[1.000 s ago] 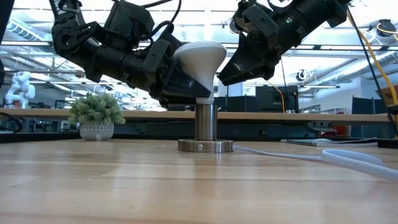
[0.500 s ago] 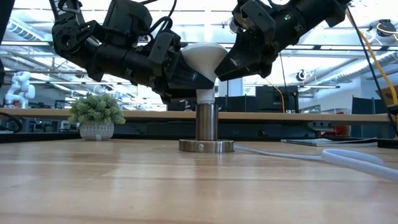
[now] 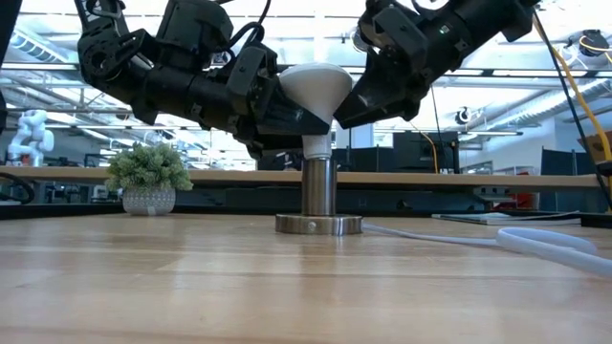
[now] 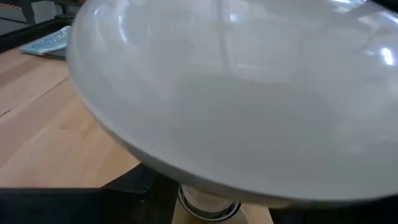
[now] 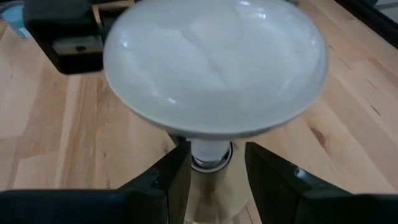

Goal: Screw lightbulb
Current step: Insert the white light bulb into the gold lamp

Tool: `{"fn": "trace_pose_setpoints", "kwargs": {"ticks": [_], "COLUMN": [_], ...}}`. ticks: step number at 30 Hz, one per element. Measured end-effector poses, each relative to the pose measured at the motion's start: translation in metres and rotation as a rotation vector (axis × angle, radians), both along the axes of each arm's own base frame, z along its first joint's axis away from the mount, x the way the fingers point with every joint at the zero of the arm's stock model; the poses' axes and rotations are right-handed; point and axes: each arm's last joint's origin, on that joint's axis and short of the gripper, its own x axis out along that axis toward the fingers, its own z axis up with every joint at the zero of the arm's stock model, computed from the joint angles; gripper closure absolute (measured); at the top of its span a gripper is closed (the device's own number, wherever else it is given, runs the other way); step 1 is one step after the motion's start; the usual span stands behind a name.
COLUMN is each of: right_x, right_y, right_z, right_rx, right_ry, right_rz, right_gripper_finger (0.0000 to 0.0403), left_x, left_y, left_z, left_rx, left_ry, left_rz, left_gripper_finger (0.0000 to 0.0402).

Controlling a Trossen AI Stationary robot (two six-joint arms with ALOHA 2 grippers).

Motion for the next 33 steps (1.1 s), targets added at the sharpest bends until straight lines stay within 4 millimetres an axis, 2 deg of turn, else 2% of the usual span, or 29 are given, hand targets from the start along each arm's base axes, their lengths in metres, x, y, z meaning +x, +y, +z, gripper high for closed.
{"fn": "trace_pose_setpoints", "kwargs": {"ticks": [6,14,33], "right_x": [-0.0014,-0.0013,-0.0014], "right_y": [-0.0011,-0.0011,-0.0010], "right_z": [-0.0020,-0.0020,-0.0020], "right_rx": [-0.004,-0.002,-0.003], "right_ry": [0.026,0.025,0.026], "right_rz": [-0.003,-0.004,-0.003], "right_gripper_finger": [0.0261,0.0261,0.0261], "left_x": [0.0003,0.0000,-0.0003], "left_y": [0.0000,-0.0055,-0.0088], "left_z": [0.0011,0.0012,0.0003], "left_rx": [0.004,0.102,0.097], "left_ry": [-0.012,-0.015,-0.005], "left_rz": [-0.001,-0.041,-0.051], "left_gripper_finger": [0.0204,0.0204,0.0204]}}
